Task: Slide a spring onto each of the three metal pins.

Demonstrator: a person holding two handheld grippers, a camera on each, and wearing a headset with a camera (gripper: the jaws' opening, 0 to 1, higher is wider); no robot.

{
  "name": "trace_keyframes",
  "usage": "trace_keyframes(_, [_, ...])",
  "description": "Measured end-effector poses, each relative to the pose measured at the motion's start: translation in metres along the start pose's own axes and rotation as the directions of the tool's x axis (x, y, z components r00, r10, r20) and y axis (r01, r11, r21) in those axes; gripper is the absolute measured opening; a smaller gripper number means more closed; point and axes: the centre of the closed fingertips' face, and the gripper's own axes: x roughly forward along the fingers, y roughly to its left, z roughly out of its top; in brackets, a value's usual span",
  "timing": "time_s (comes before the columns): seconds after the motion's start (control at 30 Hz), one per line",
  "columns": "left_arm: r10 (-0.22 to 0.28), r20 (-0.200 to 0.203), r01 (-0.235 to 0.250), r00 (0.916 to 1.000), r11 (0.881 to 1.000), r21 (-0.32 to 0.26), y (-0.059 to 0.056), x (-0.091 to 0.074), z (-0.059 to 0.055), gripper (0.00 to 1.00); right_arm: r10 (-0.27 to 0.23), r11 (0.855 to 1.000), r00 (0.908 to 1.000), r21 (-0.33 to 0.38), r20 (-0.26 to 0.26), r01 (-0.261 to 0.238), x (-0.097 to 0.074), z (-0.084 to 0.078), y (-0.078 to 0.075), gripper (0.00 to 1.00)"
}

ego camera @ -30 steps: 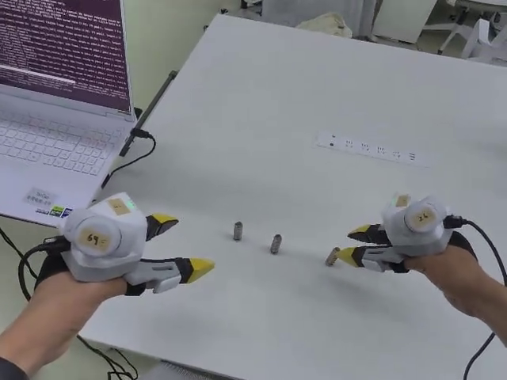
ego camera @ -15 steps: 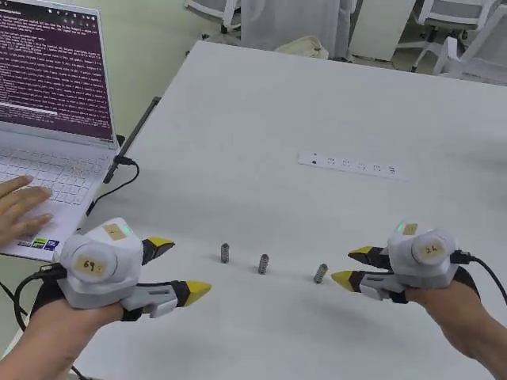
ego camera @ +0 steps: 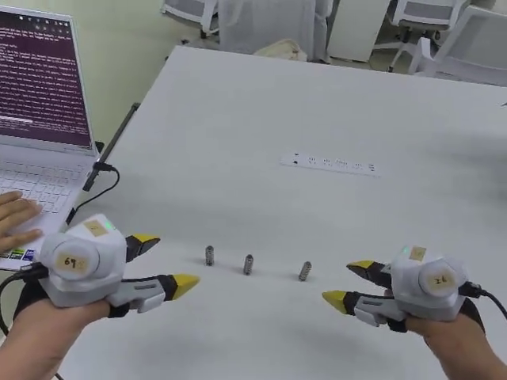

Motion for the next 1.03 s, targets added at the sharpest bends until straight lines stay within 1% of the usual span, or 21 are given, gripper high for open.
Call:
trace_keyframes(0.17, [0.003,0.008,-0.003,1.0000,1.000,-0.008,-0.002,-0.002,0.004,0.53,-0.022,0.999,0.9997,0.034,0.010,0.022,-0.012,-0.009,0.009,0.46])
trace_keyframes(0.3, [0.009,0.011,-0.009,0.9999,1.000,-0.014,-0.005,-0.004,0.006,0.54,-0.039,0.997,0.9992,0.071,0.013,0.038,-0.016,-0.017,0.013,0.49])
trace_keyframes(0.47, [0.020,0.022,-0.019,0.9995,0.999,-0.035,-0.006,-0.006,0.005,0.56,-0.048,0.994,0.9983,0.103,0.032,0.045,-0.020,-0.019,0.021,0.51])
trace_keyframes(0.57, [0.022,0.027,-0.020,0.9994,0.999,-0.046,-0.009,-0.007,0.002,0.56,-0.046,0.993,0.9981,0.115,0.040,0.041,-0.020,-0.019,0.026,0.52])
trace_keyframes(0.7, [0.030,0.028,-0.028,0.9992,0.997,-0.073,-0.008,-0.009,-0.006,0.56,-0.041,0.992,0.9985,0.120,0.038,0.036,-0.018,-0.020,0.031,0.53])
trace_keyframes(0.83, [0.042,0.034,-0.038,0.9985,0.995,-0.091,-0.008,-0.011,-0.007,0.56,-0.038,0.991,0.9982,0.128,0.046,0.032,-0.019,-0.018,0.035,0.53])
trace_keyframes(1.03, [0.054,0.040,-0.049,0.9978,0.994,-0.101,-0.005,-0.014,-0.006,0.56,-0.030,0.992,0.9990,0.120,0.034,0.026,-0.018,-0.020,0.037,0.54])
